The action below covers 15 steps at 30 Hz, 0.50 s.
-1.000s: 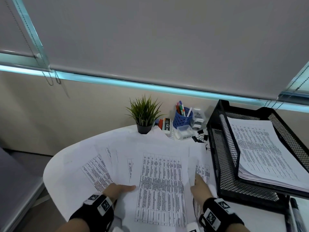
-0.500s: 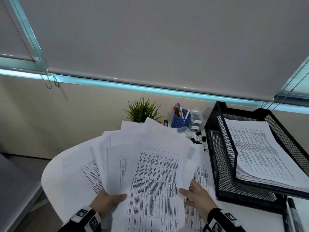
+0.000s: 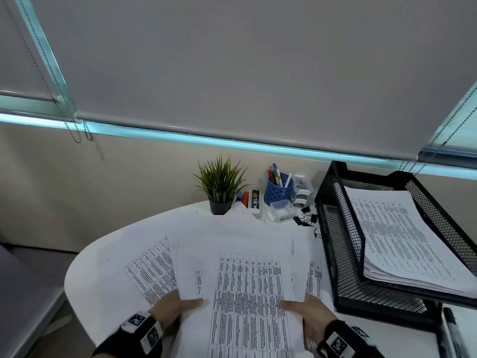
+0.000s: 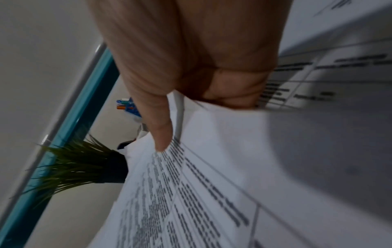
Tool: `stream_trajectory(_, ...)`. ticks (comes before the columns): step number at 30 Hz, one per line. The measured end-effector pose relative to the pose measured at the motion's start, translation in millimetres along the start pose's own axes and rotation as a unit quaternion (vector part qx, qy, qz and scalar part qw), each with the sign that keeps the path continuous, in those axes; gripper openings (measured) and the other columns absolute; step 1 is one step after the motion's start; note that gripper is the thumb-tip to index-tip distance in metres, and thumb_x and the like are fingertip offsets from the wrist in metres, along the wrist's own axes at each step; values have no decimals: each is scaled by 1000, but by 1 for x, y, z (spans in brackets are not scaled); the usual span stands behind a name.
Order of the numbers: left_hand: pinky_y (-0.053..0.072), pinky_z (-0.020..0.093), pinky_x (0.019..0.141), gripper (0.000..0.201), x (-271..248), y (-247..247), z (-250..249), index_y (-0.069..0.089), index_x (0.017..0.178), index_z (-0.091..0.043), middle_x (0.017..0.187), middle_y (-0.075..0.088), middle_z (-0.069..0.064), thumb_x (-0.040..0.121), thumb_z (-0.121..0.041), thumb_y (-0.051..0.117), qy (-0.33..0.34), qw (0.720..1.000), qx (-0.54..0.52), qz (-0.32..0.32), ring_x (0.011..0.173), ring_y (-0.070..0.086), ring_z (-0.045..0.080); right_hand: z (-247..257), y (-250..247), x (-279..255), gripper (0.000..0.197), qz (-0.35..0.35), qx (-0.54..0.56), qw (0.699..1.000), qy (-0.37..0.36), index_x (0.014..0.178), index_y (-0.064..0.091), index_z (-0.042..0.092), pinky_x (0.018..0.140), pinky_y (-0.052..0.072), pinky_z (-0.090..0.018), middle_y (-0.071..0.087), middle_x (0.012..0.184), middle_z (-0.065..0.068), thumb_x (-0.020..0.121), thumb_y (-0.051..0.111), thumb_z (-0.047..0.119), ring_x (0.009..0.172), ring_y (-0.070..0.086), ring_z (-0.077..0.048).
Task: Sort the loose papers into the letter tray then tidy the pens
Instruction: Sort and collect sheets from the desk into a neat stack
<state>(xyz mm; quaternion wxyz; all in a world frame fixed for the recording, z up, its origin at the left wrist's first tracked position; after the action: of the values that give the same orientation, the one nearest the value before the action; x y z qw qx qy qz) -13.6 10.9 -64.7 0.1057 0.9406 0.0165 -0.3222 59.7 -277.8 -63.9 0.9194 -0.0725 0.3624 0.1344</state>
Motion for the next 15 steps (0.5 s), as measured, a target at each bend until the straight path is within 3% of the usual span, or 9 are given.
stream_trajectory(1,55,40,76,95,3,-3,-1,64,109,4,102,70,20,23,-21,95,0,1000,-5,-16,91,69,34,-6,-4,3,68,-11,1,1000,10,111,58,-2,85,52,-39,68,105,-14,56,92,20,98,64,-29)
stream_trajectory(3,56,39,74,101,10,-11,-4,63,110,6,100,71,20,21,-29,95,7,999,5,-52,89,69,34,-26,-14,26,106,-24,-7,1000,10,130,48,2,101,45,-47,60,126,-12,43,96,38,114,58,-30)
stream_trajectory(5,55,34,73,111,17,-9,-8,64,111,2,101,72,15,14,-44,93,26,998,27,-59,90,69,29,-40,-17,46,130,-28,-29,999,9,142,36,6,109,36,-47,47,143,-10,36,93,55,129,46,-28)
stream_trajectory(7,51,32,83,98,16,3,-14,59,119,0,113,68,13,35,-37,94,30,997,45,-54,101,64,27,-5,14,4,127,-19,-71,997,28,145,28,2,113,29,-44,36,149,-14,48,88,57,136,36,-29)
stream_trajectory(9,42,36,98,69,16,10,-14,53,126,-1,123,61,13,65,-15,82,28,996,58,-59,116,56,29,1,20,-1,111,5,-70,997,40,145,22,-4,114,27,-40,31,150,-17,65,83,44,138,31,-30)
stream_trajectory(10,40,37,99,65,15,11,-13,53,125,-2,121,63,11,67,-12,80,28,996,64,-54,118,54,29,4,21,-3,109,2,-82,996,44,144,24,-4,114,28,-38,35,148,-17,64,84,41,137,34,-30)
stream_trajectory(11,41,37,98,70,12,13,-15,56,121,-3,113,67,7,59,-16,84,28,996,65,-48,115,56,29,5,21,-4,116,-1,-97,994,41,142,31,-2,113,31,-39,42,144,-16,53,90,44,133,39,-29)
stream_trajectory(13,48,36,85,91,6,12,-16,64,104,-7,92,73,1,21,-28,95,31,998,40,-29,102,63,26,2,12,3,128,-6,-71,997,-5,131,50,3,107,40,-42,61,128,-10,21,95,50,120,54,-26)
stream_trajectory(15,50,36,75,102,-3,10,-19,66,98,0,92,74,13,2,-21,94,40,999,-24,-17,91,67,31,9,7,-10,108,4,6,999,-36,109,65,7,96,45,-40,72,107,-7,11,97,37,103,63,-24)
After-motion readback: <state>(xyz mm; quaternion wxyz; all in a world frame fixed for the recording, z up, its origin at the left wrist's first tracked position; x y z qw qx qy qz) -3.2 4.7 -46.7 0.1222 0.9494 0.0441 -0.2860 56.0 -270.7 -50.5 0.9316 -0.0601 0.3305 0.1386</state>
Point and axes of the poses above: each hand's wrist, its own x-axis towards the middle knuckle, its own y-axis out of the palm, z = x × y, the point moved 6 cm from there along x, towards the middle knuckle
